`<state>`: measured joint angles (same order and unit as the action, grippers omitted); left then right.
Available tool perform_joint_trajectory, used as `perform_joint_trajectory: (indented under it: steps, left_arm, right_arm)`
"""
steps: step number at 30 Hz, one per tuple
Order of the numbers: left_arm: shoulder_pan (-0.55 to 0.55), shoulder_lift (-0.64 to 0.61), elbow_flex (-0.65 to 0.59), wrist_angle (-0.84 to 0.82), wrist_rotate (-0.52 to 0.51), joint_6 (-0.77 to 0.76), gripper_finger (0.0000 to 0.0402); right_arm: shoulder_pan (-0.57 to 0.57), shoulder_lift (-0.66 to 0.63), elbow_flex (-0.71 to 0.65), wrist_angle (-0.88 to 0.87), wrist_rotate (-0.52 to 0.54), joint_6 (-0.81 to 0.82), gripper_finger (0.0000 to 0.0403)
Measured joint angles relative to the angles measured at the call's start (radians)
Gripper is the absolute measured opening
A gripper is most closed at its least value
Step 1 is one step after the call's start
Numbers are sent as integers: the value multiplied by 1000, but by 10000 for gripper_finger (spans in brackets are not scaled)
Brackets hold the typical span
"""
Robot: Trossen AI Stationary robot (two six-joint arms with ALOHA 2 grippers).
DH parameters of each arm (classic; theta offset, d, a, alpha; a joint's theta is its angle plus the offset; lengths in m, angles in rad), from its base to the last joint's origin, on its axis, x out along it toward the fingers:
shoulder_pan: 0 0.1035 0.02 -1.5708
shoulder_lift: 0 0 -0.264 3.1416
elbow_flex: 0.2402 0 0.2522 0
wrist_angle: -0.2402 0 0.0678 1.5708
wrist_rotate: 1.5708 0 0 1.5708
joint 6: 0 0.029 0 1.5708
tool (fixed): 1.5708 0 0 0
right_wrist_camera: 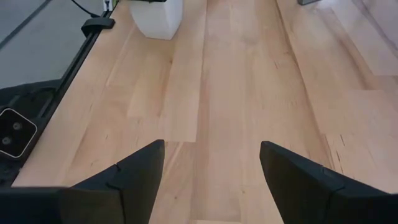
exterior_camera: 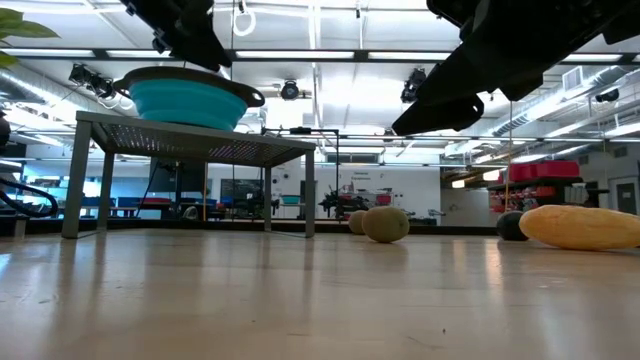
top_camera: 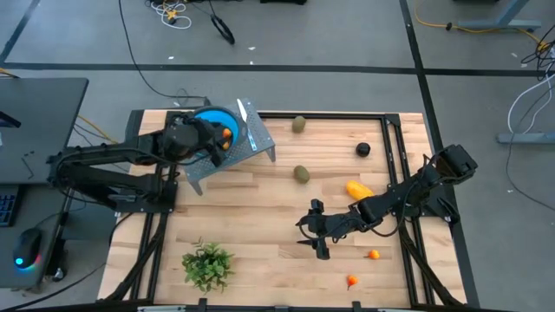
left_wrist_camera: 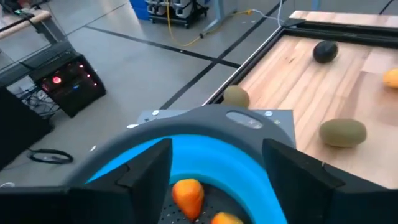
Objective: Pick & Place Fruit
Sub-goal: Put the bottom brown kiwi into the blue strainer bowl on the shelf
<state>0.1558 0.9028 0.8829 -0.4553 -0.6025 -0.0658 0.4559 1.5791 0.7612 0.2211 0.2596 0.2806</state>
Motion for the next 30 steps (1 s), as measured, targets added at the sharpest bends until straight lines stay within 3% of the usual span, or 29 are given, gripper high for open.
perform_joint_trajectory:
  steps: [4,12,20,30]
  left_arm:
    - [-33,-2,0,20,66,-7,267]
    - [-222,28,0,68,123,-29,245]
    - [-407,213,0,176,106,-60,229]
    - [-560,371,0,321,83,-88,228]
  right_arm:
    - [0,0,0,-6,5,0,273]
    - [0,0,1,-193,155,59,273]
    - [-4,1,1,-357,268,163,273]
    - [-64,1,-32,-337,646,275,273]
